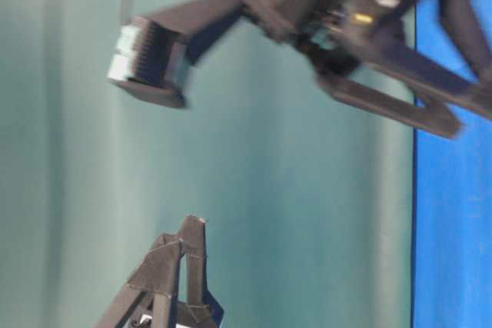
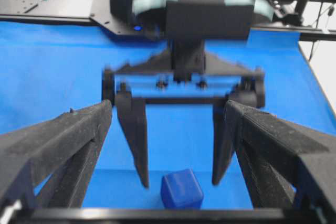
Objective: Handover the blue block to the right arm after grasping it with the left arm, then place it in the designated position.
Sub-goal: 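Open the right gripper to release the cube and withdraw right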
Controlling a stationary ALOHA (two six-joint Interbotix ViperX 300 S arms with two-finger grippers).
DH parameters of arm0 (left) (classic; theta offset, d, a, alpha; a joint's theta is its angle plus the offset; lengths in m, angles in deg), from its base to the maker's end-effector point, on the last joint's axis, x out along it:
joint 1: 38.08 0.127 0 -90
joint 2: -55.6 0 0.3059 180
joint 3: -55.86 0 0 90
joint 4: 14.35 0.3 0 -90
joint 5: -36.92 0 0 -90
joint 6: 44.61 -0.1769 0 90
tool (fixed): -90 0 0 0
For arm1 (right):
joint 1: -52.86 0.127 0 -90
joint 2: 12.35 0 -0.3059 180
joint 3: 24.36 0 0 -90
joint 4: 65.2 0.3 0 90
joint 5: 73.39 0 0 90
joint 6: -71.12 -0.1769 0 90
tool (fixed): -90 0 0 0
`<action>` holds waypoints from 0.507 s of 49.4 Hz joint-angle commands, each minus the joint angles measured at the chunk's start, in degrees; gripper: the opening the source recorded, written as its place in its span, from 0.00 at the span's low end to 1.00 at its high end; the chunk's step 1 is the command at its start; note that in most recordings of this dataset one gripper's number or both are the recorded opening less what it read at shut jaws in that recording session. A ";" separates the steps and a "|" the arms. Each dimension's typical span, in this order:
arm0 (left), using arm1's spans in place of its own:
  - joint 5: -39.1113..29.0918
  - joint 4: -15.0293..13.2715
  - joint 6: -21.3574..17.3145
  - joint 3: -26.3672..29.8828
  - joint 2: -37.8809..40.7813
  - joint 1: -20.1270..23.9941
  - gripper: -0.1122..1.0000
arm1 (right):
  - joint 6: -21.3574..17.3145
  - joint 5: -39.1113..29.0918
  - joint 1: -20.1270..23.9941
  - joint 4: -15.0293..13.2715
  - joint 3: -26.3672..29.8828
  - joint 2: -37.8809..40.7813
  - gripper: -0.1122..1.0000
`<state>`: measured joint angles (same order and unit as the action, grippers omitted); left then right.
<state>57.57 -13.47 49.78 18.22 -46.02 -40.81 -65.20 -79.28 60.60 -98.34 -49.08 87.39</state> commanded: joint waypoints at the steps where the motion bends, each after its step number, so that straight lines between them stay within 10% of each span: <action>1: 0.44 0.09 -0.09 1.67 -0.88 0.09 0.93 | 0.09 -3.16 0.53 -0.09 1.58 -4.75 0.90; 25: 0.44 0.09 0.00 1.67 -0.88 0.09 0.93 | 0.53 -16.61 2.37 -0.18 0.97 -21.09 0.90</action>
<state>57.57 -13.47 49.78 18.31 -46.02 -40.72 -64.76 -95.01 62.71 -98.42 -48.82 69.11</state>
